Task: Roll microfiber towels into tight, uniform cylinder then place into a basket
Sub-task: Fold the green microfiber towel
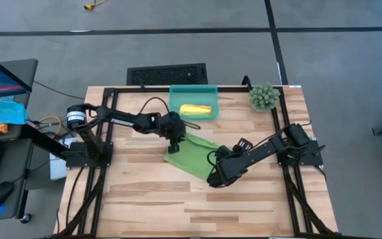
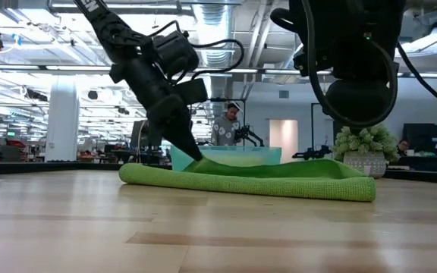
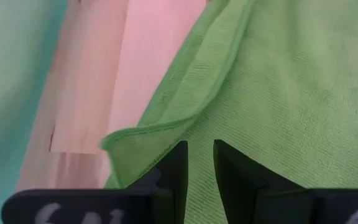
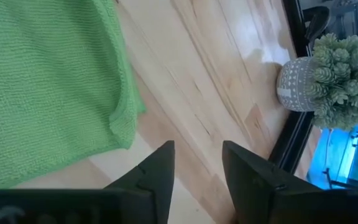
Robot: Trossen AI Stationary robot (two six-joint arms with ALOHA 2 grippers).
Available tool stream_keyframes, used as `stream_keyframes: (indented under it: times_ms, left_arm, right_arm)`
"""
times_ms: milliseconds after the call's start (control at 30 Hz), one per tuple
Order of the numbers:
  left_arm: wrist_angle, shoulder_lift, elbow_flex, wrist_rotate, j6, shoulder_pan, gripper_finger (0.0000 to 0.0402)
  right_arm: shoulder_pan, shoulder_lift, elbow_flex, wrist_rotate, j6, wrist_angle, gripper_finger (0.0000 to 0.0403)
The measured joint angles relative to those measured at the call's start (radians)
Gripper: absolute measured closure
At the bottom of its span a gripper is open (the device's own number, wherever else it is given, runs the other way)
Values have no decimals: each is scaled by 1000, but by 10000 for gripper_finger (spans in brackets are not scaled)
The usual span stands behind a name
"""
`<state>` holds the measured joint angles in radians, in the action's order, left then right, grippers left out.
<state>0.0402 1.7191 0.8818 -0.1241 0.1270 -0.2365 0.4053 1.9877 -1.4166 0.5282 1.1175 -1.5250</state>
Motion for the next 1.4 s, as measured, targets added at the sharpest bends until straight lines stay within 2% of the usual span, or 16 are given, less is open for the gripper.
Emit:
stream_keyframes:
  times_ms: [133,300,500,633,767,967,1233,1400]
  left_arm:
    - [1,0,0,-55,-8,-29,334]
    - [2,0,0,-63,-7,-39,334]
    - [18,0,1,-167,-4,-40,334]
    - [43,0,1,-183,6,-38,334]
    - [38,0,1,-179,8,-38,334]
    - [17,0,1,-178,44,-38,334]
    - [13,0,1,-147,52,-55,334]
    - [18,0,1,-145,53,-59,334]
  right_arm:
    - [-2,0,0,-3,-16,30,251]
    - [-2,0,0,-19,-100,118,264]
    - [-5,0,0,-102,-334,314,284]
    - [-37,0,0,-147,-468,383,296]
    - [-87,0,6,-149,-483,385,307]
    - [-150,0,87,-143,-487,417,313]
    - [-226,0,118,-93,-411,419,313]
    - [-217,0,118,-103,-410,422,313]
